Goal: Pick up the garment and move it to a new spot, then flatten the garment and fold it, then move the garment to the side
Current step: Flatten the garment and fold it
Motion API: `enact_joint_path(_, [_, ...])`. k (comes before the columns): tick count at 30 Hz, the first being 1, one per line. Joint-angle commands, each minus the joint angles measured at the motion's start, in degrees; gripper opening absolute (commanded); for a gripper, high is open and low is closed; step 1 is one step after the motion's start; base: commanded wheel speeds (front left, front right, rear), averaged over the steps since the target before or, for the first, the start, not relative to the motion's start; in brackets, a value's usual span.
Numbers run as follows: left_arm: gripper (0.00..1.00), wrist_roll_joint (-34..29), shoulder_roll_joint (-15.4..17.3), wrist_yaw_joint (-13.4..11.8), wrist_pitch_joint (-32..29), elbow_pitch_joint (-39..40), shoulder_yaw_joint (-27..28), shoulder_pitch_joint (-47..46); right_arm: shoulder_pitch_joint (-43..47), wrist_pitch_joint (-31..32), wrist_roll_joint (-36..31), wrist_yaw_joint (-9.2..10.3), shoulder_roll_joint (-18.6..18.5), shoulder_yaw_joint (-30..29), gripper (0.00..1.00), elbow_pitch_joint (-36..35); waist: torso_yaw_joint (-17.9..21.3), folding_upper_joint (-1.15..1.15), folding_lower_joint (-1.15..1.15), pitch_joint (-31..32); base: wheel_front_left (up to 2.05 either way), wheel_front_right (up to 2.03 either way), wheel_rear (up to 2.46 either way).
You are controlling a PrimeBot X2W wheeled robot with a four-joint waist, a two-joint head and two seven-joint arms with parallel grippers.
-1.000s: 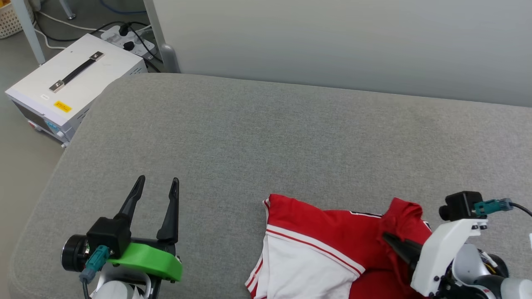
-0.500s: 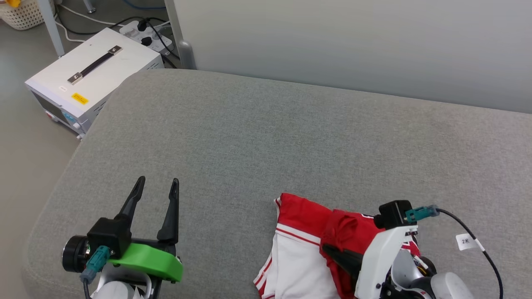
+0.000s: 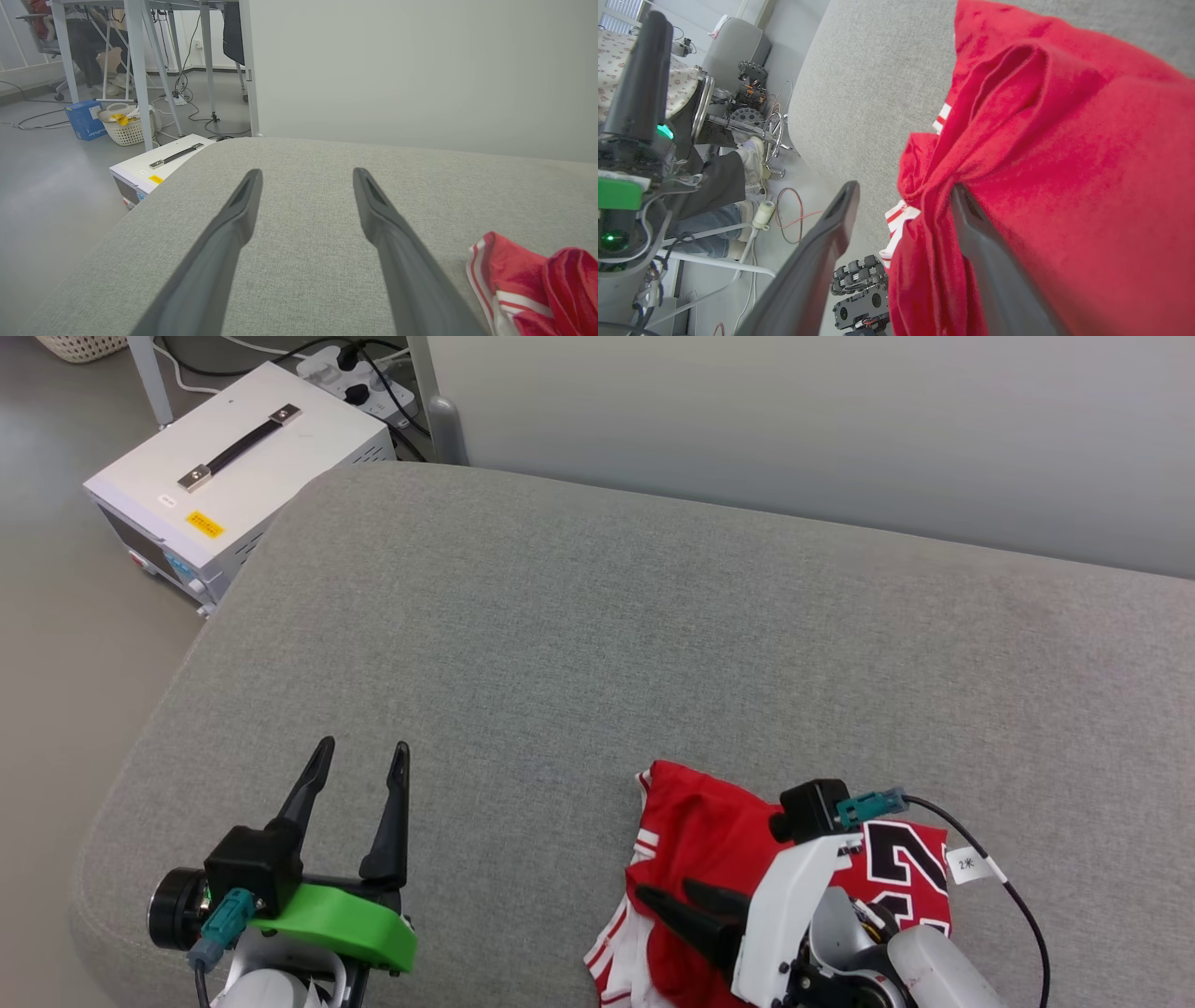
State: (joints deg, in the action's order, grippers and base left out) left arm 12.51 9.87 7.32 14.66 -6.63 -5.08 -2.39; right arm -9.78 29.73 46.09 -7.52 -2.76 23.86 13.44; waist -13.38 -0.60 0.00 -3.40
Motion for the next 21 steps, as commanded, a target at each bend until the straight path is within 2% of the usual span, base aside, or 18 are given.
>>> enact_joint_path(1, [1.0,0.12,-0.3,0.16,0.34,-0.1,0.13,-0.32,-0.94,-0.61,2.2,0.03,-0.12,0.87,1.0,-0.29,0.11,0.6,0.0,0.18,0.0,0.0,0.0])
enact_joint_path(5, [1.0,0.05,-0.3,0.16,0.34,-0.45,0.27,-0.08,-1.83,-1.32,5.63,0.03,-0.12,2.53,1.0,-0.98,0.58,0.6,0.0,0.86,0.0,0.0,0.0])
enact_joint_path(9, [1.0,-0.06,-0.26,0.16,0.34,-0.44,0.29,0.18,-3.69,-2.19,3.48,0.03,-0.12,2.29,1.0,-2.31,1.45,0.6,0.0,1.67,0.0,0.0,0.0])
enact_joint_path(15, [1.0,-0.24,-0.28,0.16,0.34,0.19,0.24,0.72,-7.85,-4.63,-13.01,0.03,-0.71,-3.14,1.0,-5.74,3.7,0.6,0.0,2.28,0.0,0.0,0.0])
enact_joint_path(18, [1.0,-0.25,-0.31,0.16,0.34,0.77,-0.19,0.61,-9.93,-7.69,-24.93,0.03,-5.7,-6.44,1.0,-7.78,5.39,0.6,0.0,2.02,0.0,0.0,0.0])
enact_joint_path(21, [1.0,-0.23,-0.51,0.16,0.34,1.14,-0.39,0.35,-10.3,-10.23,-29.53,0.03,-7.83,-10.35,1.0,-8.52,6.39,0.6,0.0,1.62,0.0,0.0,0.0])
